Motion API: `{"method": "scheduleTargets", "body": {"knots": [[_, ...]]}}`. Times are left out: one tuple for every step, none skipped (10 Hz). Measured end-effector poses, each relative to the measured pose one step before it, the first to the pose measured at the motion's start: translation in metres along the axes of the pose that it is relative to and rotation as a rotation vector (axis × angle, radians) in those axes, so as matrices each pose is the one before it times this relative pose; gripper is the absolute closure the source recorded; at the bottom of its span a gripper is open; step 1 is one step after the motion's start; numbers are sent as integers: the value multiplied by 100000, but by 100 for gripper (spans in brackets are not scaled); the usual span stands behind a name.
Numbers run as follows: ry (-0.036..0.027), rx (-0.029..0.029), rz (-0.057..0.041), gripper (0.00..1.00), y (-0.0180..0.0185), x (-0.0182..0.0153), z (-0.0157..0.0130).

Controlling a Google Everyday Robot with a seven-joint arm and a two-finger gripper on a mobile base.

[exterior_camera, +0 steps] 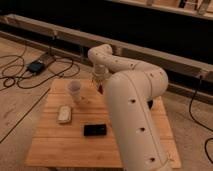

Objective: Place the pepper on the white sponge

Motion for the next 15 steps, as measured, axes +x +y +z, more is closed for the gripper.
{"method": "scheduleTargets", "body": {"knots": [[-217, 636, -3906, 100, 1455, 2423, -992], [549, 408, -2463, 100, 1096, 1865, -427], [359, 7, -3452, 100, 1974, 2355, -377], [149, 61, -2271, 100, 1264, 1260, -55], [301, -527, -3428, 100, 2017, 933, 133], [-37, -1218, -4473, 100, 2622, 119, 185], [719, -996, -5785, 100, 2875, -303, 444], [679, -906, -4647, 100, 2303, -658, 363], [81, -196, -3559, 100, 1527, -923, 293], [428, 177, -3022, 100, 1172, -1114, 232], [614, 394, -3308, 100, 905, -1340, 199], [266, 307, -2213, 100, 444, -1035, 100], [336, -91, -2454, 100, 339, -1458, 159], [379, 127, -1064, 100, -141, -830, 165], [278, -210, -657, 100, -238, -876, 163]]}}
